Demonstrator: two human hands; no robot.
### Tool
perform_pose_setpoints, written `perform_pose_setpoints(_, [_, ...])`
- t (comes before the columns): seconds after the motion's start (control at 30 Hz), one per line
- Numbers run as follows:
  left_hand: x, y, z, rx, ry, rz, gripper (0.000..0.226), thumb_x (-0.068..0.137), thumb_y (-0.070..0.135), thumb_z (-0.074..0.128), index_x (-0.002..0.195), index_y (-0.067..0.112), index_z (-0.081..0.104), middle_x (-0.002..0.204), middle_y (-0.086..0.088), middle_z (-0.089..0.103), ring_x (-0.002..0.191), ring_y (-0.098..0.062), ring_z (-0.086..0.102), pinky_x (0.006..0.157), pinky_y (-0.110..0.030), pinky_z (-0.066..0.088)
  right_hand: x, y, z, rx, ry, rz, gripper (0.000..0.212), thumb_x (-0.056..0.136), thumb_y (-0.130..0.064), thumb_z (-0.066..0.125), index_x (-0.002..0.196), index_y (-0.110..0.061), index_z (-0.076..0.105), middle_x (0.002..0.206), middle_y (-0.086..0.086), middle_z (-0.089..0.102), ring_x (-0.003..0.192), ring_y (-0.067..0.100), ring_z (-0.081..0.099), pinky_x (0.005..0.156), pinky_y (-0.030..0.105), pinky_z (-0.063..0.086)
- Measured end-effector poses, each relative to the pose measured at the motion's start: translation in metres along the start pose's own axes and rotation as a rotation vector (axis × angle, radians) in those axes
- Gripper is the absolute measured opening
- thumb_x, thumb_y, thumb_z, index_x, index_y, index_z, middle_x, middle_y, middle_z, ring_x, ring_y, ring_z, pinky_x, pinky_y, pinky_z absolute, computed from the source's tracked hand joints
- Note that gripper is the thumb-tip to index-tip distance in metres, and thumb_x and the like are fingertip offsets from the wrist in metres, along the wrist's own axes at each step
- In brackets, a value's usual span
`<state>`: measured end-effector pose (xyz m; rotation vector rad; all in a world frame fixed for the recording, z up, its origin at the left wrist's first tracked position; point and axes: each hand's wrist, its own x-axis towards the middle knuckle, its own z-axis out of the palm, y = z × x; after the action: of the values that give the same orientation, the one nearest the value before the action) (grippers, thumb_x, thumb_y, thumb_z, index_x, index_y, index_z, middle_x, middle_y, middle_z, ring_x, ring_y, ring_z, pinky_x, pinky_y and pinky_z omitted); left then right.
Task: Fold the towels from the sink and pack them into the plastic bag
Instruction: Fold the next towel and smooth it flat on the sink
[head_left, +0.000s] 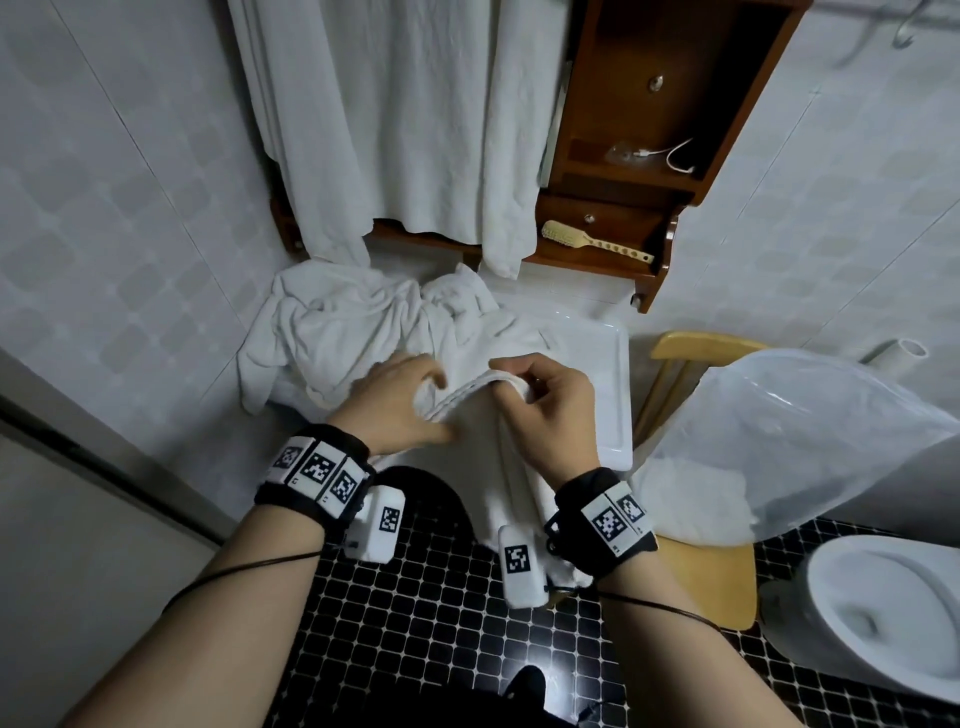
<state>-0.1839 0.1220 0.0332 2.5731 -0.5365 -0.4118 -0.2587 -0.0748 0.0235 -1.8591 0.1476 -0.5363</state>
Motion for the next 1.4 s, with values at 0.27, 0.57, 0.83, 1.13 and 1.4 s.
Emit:
perform_pose_setpoints(0.27, [-0.003,0.056,0.017,-0.194,0.224,0.349,0.039,0.099,0.001,0.048,0.127,0.023,0.065,0.112,0.001,0.072,0.104,-0.017,0.064,0.087,-0.023,0.048,-0.002,0.000,-0.004,-0.078,0.108,-0.035,0.013,0.085,-0.015,0.080,0.085,-0.022,0.069,0.073,-0.004,0.071,0.067,0.015,0.067,0.064,0.040,0.057])
perform_pose_setpoints(0.57, [-0.002,0.056,-0.002,-0.209,0.301,0.324,0.024,0.091,0.011,0.060,0.104,0.027,0.072,0.094,0.008,0.073,0.087,-0.014,0.065,0.079,-0.033,0.053,-0.010,0.007,-0.011,0.164,-0.127,0.052,0.017,0.092,-0.008,0.081,0.103,-0.009,0.067,0.093,0.003,0.076,0.090,0.022,0.074,0.081,0.046,0.061])
perform_pose_setpoints(0.83, [-0.012,0.036,-0.022,-0.248,0.564,0.301,0.019,0.079,0.031,0.068,0.093,0.033,0.081,0.090,0.014,0.078,0.085,-0.009,0.073,0.079,-0.036,0.061,-0.014,0.022,0.008,-0.081,-0.464,0.139,0.027,0.091,-0.019,0.075,0.107,-0.027,0.055,0.080,0.004,0.077,0.076,0.025,0.073,0.076,0.045,0.061])
perform_pose_setpoints(1.13, [-0.015,0.015,-0.042,-0.235,0.686,0.165,0.019,0.069,0.040,0.077,0.086,0.034,0.082,0.080,0.016,0.077,0.079,-0.012,0.072,0.072,-0.037,0.061,0.014,0.040,0.002,-0.644,-0.032,0.157,0.019,0.104,-0.019,0.053,0.117,-0.019,0.066,0.094,0.016,0.073,0.091,0.040,0.069,0.072,0.042,0.054])
perform_pose_setpoints(1.4, [-0.004,0.022,-0.039,-0.292,0.614,0.224,0.019,0.074,0.039,0.092,0.090,0.036,0.083,0.084,0.017,0.077,0.081,-0.010,0.073,0.073,-0.040,0.061,-0.012,0.062,0.002,-0.560,0.061,-0.365,0.024,0.093,-0.001,0.067,0.099,-0.024,0.063,0.103,-0.004,0.068,0.066,0.023,0.061,0.055,0.027,0.035])
